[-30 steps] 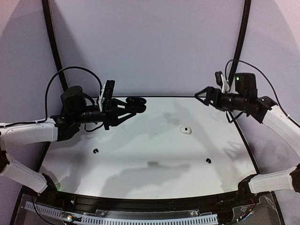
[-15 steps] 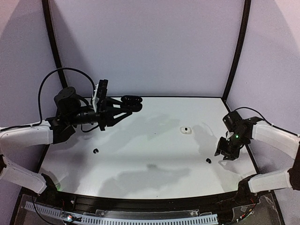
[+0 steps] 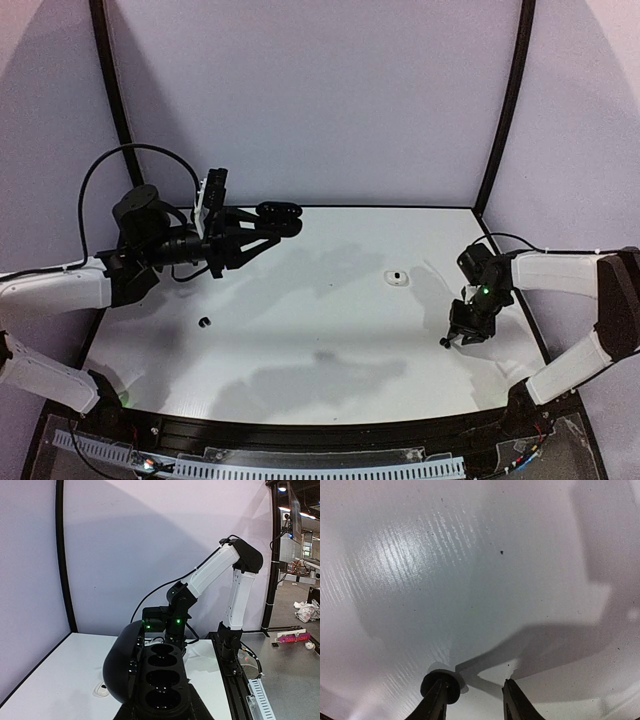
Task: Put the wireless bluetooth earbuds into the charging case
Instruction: Move the right earbud to the center of the board.
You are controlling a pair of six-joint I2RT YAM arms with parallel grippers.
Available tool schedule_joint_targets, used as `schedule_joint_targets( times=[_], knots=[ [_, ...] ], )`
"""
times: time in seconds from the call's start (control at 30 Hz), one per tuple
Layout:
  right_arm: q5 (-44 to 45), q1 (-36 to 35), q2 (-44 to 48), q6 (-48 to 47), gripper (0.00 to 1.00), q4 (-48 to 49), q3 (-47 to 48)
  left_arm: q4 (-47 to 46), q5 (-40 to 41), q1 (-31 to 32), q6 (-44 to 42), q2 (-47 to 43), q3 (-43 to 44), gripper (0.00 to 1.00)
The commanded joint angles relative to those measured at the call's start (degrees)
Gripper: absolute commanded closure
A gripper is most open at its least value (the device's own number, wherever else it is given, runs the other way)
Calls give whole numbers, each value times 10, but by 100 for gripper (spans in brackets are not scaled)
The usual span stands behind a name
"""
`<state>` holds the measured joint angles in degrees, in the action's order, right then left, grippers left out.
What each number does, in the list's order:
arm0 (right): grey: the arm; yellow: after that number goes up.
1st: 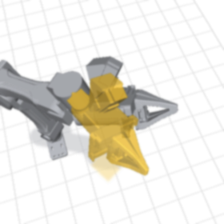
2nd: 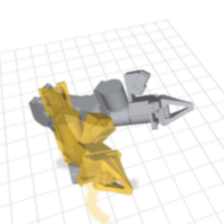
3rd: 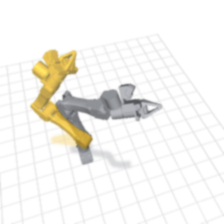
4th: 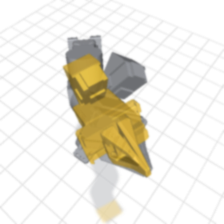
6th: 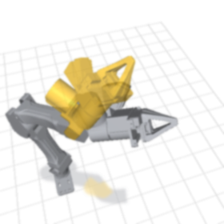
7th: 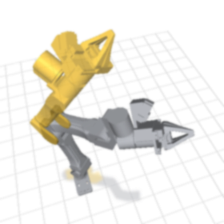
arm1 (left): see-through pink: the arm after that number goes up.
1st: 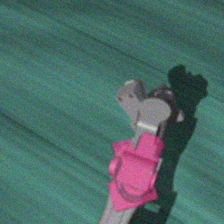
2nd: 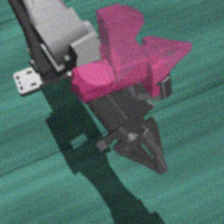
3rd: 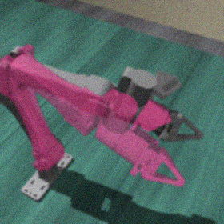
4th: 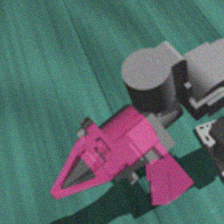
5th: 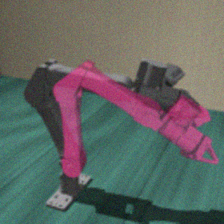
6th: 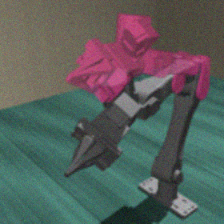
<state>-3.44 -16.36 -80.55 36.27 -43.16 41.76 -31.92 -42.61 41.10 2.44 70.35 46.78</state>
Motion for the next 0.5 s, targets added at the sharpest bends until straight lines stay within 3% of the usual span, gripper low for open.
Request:
schedule_joint_targets(
  times=[0.0,0.47],
  knots=[
    [-1,4,-9,-21,64,23,4,-2,1,1,-3,-16,-1,99],
    [-64,3,36,-17,74,15,-18,-4,2,-1,-7,-17,-7,99]
  ],
)
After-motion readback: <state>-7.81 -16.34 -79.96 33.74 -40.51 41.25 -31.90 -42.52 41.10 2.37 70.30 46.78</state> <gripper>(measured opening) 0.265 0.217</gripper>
